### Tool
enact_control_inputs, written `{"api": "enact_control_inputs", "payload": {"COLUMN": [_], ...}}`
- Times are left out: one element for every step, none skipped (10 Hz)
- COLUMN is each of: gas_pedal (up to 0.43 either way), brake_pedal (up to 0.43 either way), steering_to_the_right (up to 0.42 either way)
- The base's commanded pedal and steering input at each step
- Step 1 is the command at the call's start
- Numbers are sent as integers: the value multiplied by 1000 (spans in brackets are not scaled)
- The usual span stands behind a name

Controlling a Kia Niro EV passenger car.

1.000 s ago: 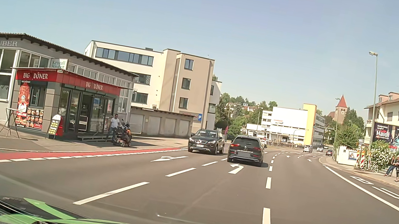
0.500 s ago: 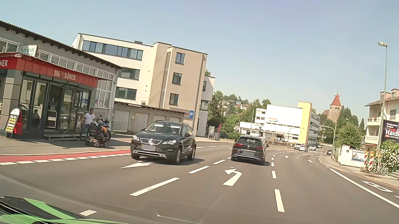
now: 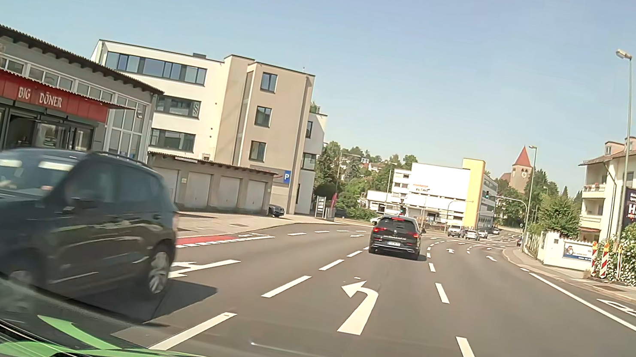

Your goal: Follow the waypoints while adhering to traffic rules and regulations

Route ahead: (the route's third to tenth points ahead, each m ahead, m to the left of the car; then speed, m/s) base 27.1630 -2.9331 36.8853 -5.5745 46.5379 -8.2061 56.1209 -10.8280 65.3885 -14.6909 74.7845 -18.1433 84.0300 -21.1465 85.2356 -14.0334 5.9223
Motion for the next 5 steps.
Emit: {"api": "enact_control_inputs", "payload": {"gas_pedal": [0,0,0,0,0], "brake_pedal": [0,0,0,0,0], "steering_to_the_right": [41,43,43,43,43]}}
